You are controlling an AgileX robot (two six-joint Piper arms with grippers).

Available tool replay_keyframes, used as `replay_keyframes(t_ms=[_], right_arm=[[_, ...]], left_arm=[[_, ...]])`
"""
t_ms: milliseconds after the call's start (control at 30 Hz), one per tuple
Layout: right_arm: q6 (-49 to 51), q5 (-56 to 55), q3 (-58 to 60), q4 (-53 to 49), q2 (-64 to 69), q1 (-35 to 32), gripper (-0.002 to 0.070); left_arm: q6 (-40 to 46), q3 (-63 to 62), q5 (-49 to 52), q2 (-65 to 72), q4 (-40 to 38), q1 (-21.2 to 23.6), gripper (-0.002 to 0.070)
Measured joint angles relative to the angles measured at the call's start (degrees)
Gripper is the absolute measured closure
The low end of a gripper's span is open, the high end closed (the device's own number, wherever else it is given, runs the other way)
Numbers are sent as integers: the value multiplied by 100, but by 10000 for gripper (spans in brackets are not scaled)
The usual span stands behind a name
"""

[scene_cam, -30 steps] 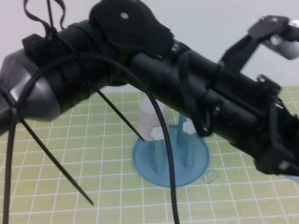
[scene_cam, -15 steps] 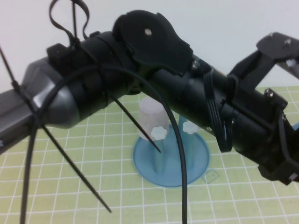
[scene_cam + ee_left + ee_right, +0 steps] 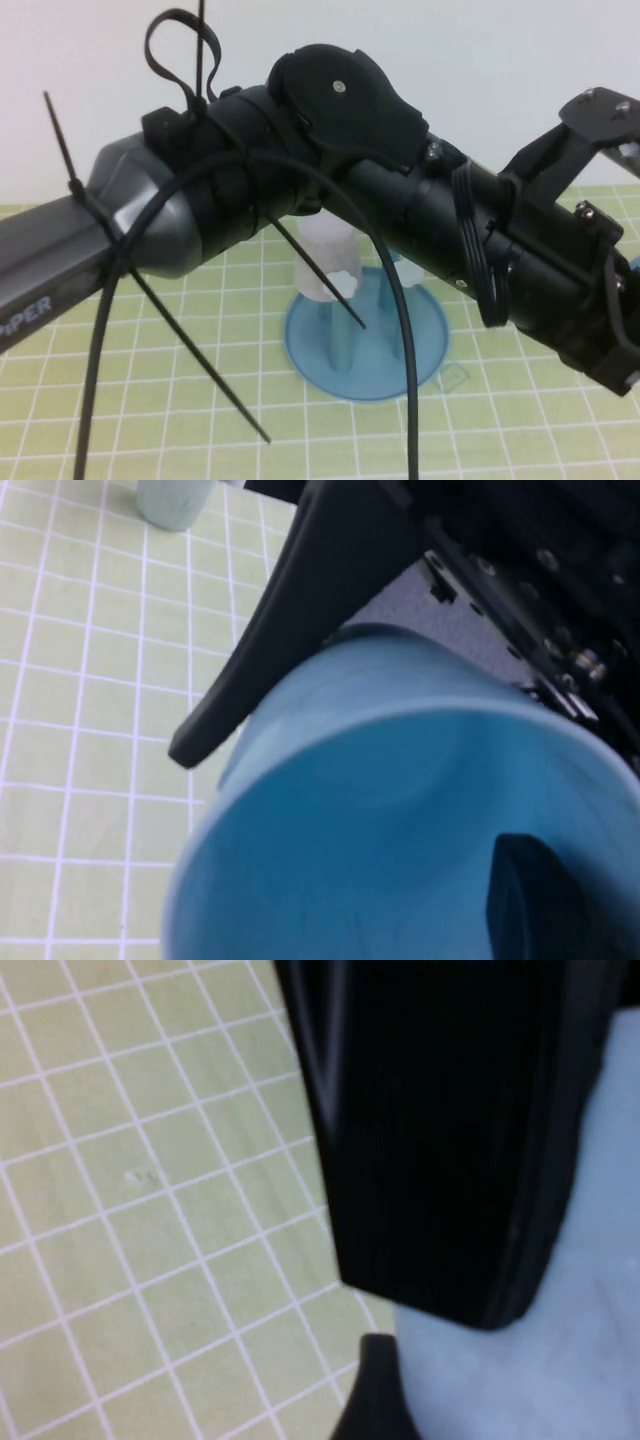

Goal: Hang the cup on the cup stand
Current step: Adjust the cup with two arms

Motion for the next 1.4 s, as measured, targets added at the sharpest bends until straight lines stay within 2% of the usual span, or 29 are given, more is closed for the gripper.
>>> replay_keyframes(t_ms=[100, 233, 333, 500, 633, 833, 1100, 1233, 1400], right_arm=[[-28, -119, 23, -39, 0, -10, 90], [-142, -236, 31, 60, 0, -10, 14], [-40, -236, 31, -62, 0, -10, -4], [924, -249, -16, -1182, 0, 0, -6], [2205, -388, -16, -2193, 0, 0, -6], [4449, -2010, -16, -2848, 0, 0, 16], [7228, -4775, 9, -2937, 0, 0, 39], [8018, -6182, 288, -2883, -10, 0, 40], [8841, -7122, 685, -2846, -141, 0, 40]], left_arm=[[0, 0, 0, 94, -116, 0, 675], [-63, 0, -184, 133, -104, 23, 675], [-311, 0, -357, 133, -107, 132, 675], [-387, 0, -383, 133, -179, 354, 675], [-306, 0, -422, 90, -402, 459, 675], [432, 0, -683, 90, -1190, 530, 675], [1150, 0, -1340, 90, -2106, 619, 675], [1437, 0, -1435, 90, -2495, 619, 675], [1945, 0, -1473, 90, -2538, 619, 675]])
